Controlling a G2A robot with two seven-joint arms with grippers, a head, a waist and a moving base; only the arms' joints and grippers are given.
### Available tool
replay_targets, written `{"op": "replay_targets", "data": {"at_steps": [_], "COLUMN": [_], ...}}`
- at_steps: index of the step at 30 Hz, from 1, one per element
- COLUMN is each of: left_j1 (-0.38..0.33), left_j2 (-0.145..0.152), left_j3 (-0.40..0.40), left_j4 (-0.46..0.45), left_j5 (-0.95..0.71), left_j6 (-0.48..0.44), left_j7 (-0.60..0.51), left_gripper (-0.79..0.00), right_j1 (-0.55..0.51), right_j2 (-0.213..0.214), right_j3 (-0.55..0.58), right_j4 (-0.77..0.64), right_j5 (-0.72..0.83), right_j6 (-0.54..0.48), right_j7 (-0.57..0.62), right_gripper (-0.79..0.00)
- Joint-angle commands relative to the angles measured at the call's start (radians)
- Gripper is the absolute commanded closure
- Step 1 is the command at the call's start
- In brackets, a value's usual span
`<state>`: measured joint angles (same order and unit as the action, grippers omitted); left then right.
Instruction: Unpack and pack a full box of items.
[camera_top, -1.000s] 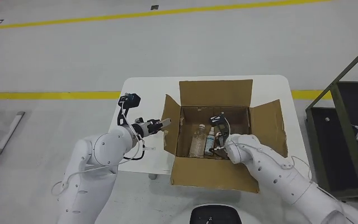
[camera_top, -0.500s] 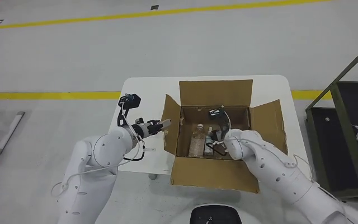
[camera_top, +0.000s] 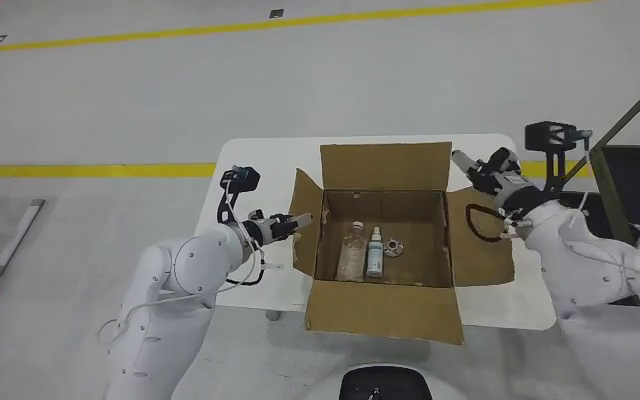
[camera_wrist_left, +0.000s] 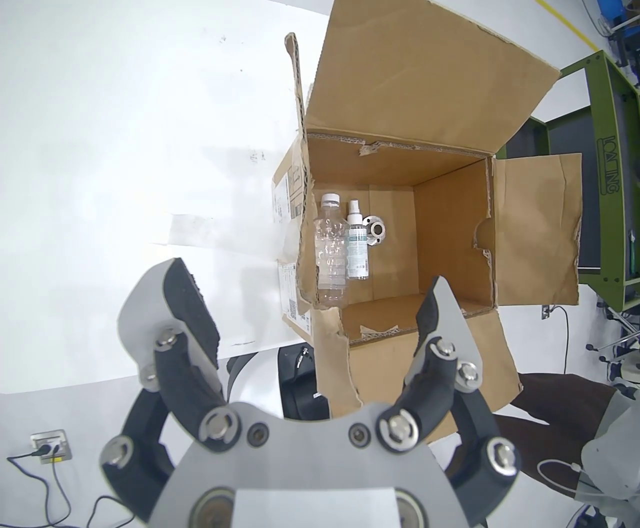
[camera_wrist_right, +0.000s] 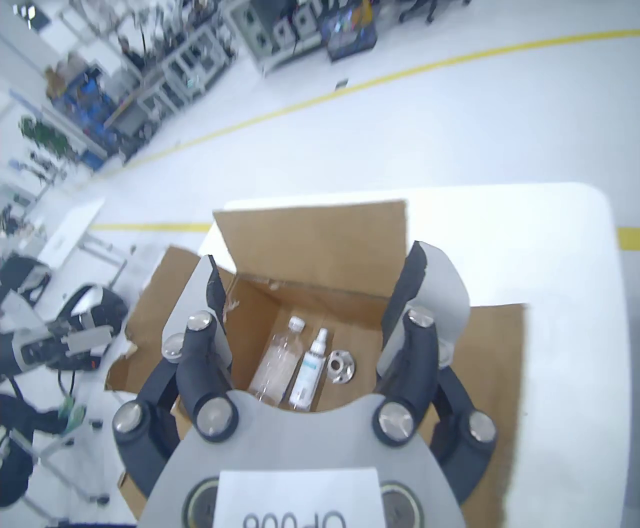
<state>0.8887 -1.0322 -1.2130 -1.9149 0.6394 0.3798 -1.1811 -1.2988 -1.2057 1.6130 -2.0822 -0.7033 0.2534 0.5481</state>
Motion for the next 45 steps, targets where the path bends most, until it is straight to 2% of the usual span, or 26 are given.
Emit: {"op": "replay_targets", "data": {"at_steps": [1,6,10,16,22,28,35,41,45], "left_j1": [-0.001,-0.006,-0.01,-0.026,-0.04,-0.039,-0.023,-0.009,0.009], "left_j2": [-0.001,-0.002,-0.002,-0.005,-0.007,-0.006,-0.003,0.0,0.003], "left_j3": [0.004,0.011,0.016,0.036,0.046,0.043,0.027,0.014,0.0], "left_j4": [0.002,0.006,0.009,0.014,0.019,0.013,-0.003,-0.019,-0.035], "left_j5": [-0.004,-0.006,-0.007,-0.003,-0.003,0.001,0.008,0.019,0.028], "left_j6": [-0.001,-0.003,-0.006,-0.014,-0.013,-0.006,0.003,0.01,0.016], "left_j7": [0.0,0.0,-0.005,-0.012,-0.018,-0.022,-0.023,-0.024,-0.019], "left_gripper": [-0.785,-0.785,-0.785,-0.785,-0.785,-0.785,-0.785,-0.785,-0.785], "right_j1": [-0.064,-0.183,-0.248,-0.255,-0.231,-0.218,-0.192,-0.155,-0.135], "right_j2": [-0.001,-0.009,-0.014,-0.025,-0.021,-0.014,-0.008,-0.003,-0.003], "right_j3": [0.131,0.303,0.333,0.218,0.126,0.076,-0.046,-0.146,-0.169], "right_j4": [0.015,0.126,0.222,0.305,0.257,0.189,0.144,0.175,0.201], "right_j5": [0.055,0.174,0.221,0.337,0.328,0.328,0.225,0.093,0.109], "right_j6": [0.003,0.005,-0.032,-0.126,-0.246,-0.311,-0.347,-0.342,-0.335], "right_j7": [-0.098,-0.265,-0.295,-0.212,-0.089,0.022,0.14,0.22,0.23], "right_gripper": [0.0,0.0,0.0,0.0,0.0,0.0,0.0,0.0,0.0]}}
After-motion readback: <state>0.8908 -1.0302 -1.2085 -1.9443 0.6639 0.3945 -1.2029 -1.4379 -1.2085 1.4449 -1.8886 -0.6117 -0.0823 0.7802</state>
